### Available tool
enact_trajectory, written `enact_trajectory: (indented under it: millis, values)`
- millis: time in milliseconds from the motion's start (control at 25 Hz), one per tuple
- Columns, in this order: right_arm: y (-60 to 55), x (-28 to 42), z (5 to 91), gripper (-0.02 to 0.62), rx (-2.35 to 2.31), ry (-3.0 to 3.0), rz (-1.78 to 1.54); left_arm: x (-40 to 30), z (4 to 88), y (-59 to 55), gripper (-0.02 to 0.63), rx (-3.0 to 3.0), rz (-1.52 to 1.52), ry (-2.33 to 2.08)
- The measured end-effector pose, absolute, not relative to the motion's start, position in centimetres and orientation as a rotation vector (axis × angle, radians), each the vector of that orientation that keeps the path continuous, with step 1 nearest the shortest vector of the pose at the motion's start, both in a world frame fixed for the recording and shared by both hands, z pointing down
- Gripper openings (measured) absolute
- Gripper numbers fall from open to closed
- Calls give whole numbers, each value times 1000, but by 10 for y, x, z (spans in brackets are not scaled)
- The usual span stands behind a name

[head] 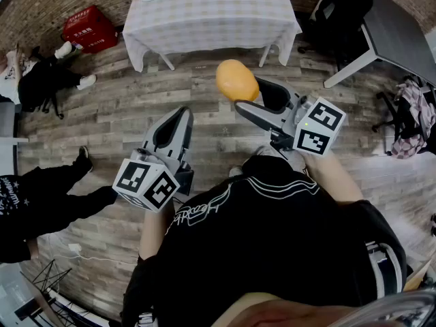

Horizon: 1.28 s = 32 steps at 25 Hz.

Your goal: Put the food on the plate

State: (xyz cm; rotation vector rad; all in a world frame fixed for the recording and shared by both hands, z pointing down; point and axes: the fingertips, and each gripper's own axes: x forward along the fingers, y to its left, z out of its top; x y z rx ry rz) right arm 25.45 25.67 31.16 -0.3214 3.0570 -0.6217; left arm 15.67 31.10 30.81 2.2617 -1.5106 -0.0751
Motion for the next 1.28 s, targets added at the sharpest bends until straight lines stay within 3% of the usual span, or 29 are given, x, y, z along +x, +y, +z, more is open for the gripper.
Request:
enact_trajectory:
  millis: [1280]
  values:
    - [232,243,315,279,-319,3084,-593,146,304,289,8,2258,-81,-1553]
